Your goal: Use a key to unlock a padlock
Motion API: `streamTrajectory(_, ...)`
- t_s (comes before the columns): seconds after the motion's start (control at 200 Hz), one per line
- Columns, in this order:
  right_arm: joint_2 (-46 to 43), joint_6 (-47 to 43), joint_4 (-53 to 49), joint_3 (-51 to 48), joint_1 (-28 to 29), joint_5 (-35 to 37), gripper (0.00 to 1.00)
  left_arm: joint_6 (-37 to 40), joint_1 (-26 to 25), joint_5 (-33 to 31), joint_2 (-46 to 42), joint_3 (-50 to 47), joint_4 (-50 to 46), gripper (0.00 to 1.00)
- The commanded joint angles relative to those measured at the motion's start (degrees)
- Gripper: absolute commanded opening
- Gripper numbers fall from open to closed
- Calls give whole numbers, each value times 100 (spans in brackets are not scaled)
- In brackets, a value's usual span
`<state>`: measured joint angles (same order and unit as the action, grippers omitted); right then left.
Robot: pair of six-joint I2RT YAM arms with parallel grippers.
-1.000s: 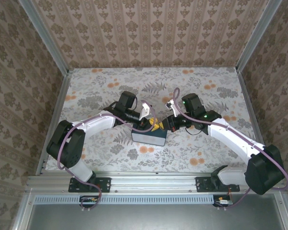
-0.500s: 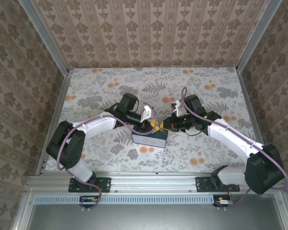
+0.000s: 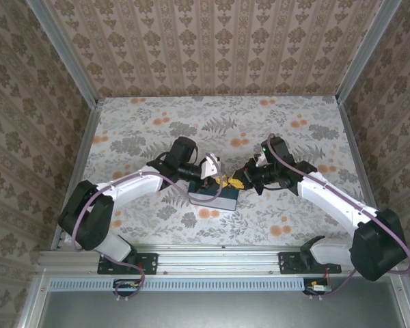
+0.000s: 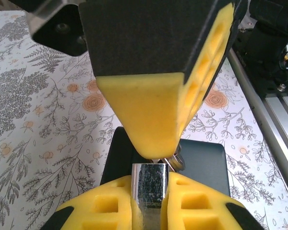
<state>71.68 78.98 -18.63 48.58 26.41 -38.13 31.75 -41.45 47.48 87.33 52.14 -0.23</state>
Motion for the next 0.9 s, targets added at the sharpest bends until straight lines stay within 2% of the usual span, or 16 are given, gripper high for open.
streamTrajectory(0.0, 12, 1424, -177, 101, 57, -82, 0, 319, -155, 61, -302, 42, 707, 3)
streamTrajectory(0.23, -8, 1480, -473, 244, 79, 122, 0, 308, -158, 48, -225, 13, 755, 3)
streamTrajectory(0.4, -123, 1734, -123, 44, 72, 194, 0, 237, -147, 63, -208, -46, 840, 3)
streamTrajectory(0.44, -96, 1528, -253, 155, 21, 134, 0, 210, -122, 74, -200, -61, 855, 3)
streamTrajectory(0.49, -52, 1254, -308, 279, -40, -36, 12, 163, -65, 142, -203, -81, 886, 3)
streamTrajectory(0.595, 102, 134, -1123, 704, -181, -147, 22, 43, 63, 285, -199, -145, 978, 3)
streamTrajectory(0.775, 384, -1466, -1806, 1114, -297, -300, 26, -97, 198, 630, -181, -100, 907, 3)
streamTrajectory(0.895, 485, -2205, -2066, 1275, -314, -311, 26, -155, 227, 802, -52, 83, 586, 17)
